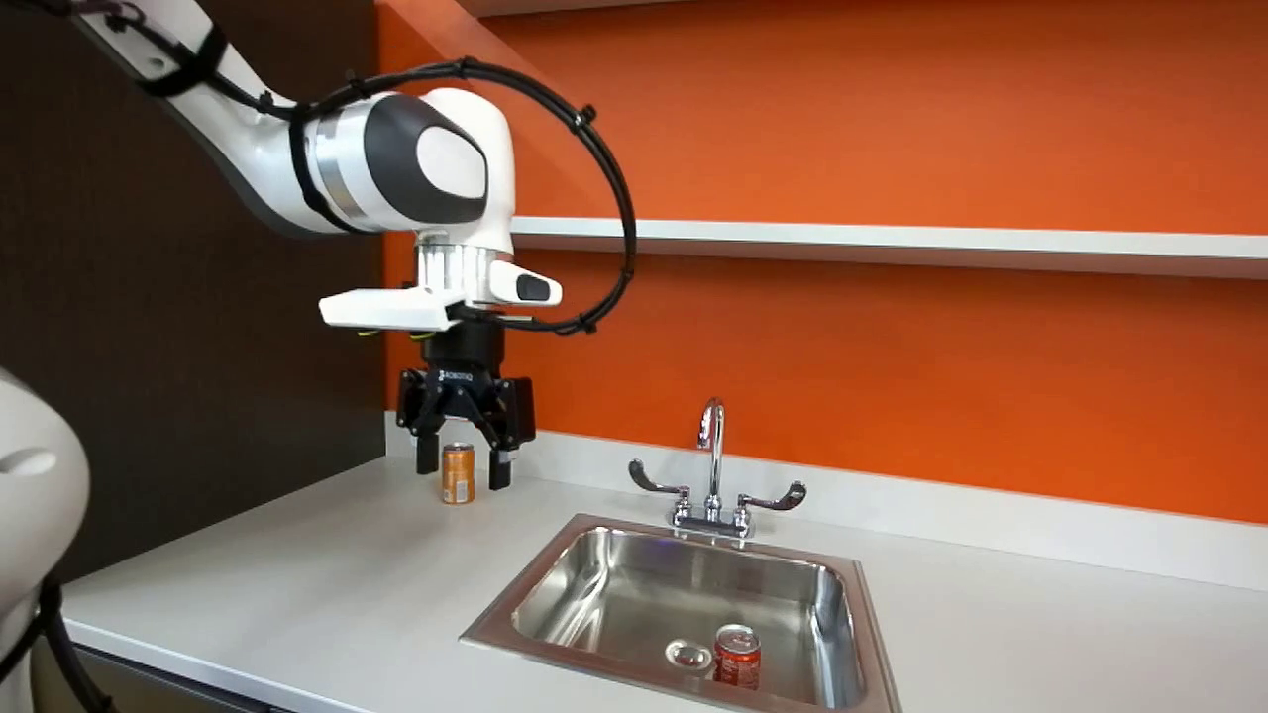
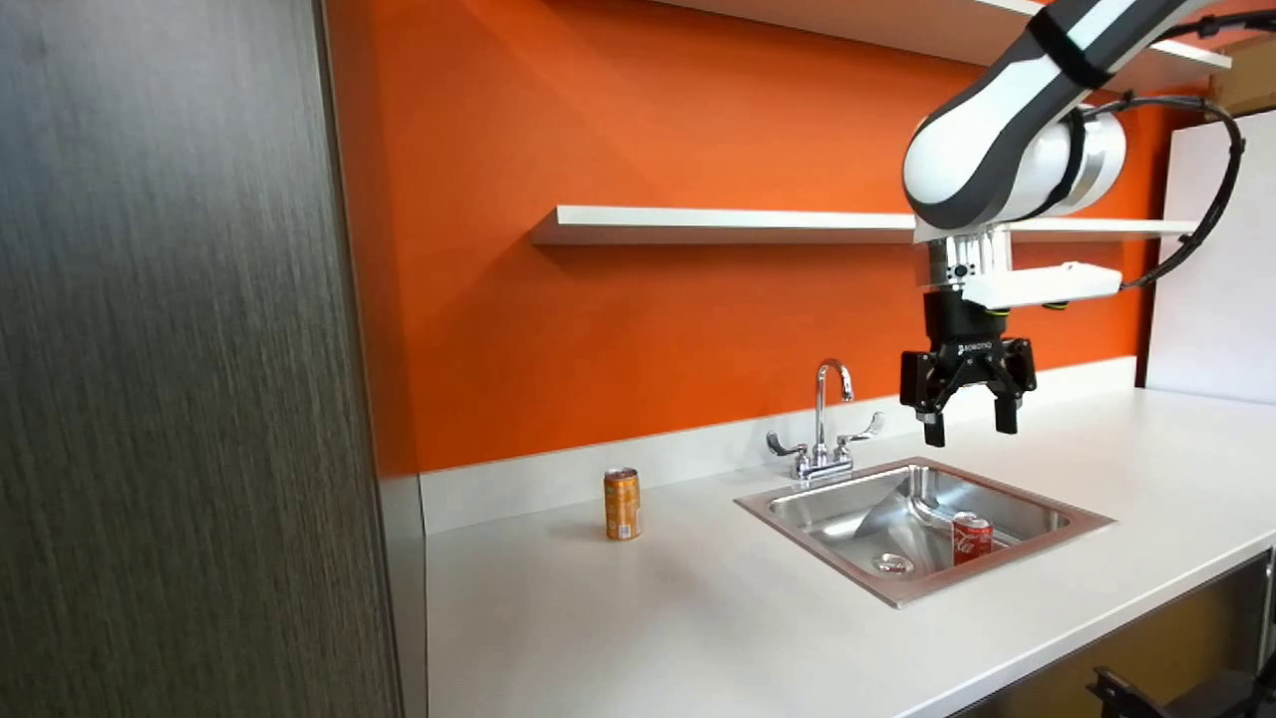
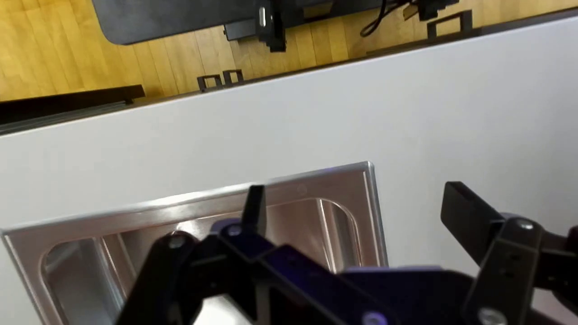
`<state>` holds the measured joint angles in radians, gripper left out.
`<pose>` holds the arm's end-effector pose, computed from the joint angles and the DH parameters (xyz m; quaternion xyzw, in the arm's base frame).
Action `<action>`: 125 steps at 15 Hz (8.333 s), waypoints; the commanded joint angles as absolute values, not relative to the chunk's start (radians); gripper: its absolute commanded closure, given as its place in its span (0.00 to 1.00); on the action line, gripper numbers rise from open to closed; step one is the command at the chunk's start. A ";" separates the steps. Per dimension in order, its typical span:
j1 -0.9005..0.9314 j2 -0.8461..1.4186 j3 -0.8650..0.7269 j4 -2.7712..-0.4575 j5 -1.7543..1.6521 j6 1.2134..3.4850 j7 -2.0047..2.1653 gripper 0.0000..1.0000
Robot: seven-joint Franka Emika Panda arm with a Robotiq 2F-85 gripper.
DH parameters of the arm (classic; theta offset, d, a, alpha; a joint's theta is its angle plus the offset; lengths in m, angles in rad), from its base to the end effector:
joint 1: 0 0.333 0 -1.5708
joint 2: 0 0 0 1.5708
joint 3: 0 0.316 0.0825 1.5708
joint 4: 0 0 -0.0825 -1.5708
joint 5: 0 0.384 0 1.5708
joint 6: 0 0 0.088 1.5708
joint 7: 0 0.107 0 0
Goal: Remove the red can from the sink and put it on the counter
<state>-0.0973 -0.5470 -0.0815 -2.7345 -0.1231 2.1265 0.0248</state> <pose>0.3426 -0.0652 0.3783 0.9972 -0.0610 -0.0325 0.0278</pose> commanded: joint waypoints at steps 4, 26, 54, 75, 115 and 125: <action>-0.131 -0.248 -0.151 -2.617 -0.119 2.331 -0.032 0.00; -0.292 0.413 -0.196 -2.177 0.139 2.437 -0.192 0.00; -0.421 0.678 -0.178 -1.852 0.154 2.370 -0.170 0.00; -0.424 0.720 -0.168 -1.803 0.155 2.342 -0.166 0.62; -0.161 -0.053 -0.175 -2.304 -0.146 2.105 -0.004 0.62; -0.037 -0.136 -0.041 -2.372 -0.134 2.086 -0.009 0.62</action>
<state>-0.0609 -0.0932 -0.0765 -2.3464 -0.1165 2.1087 -0.0299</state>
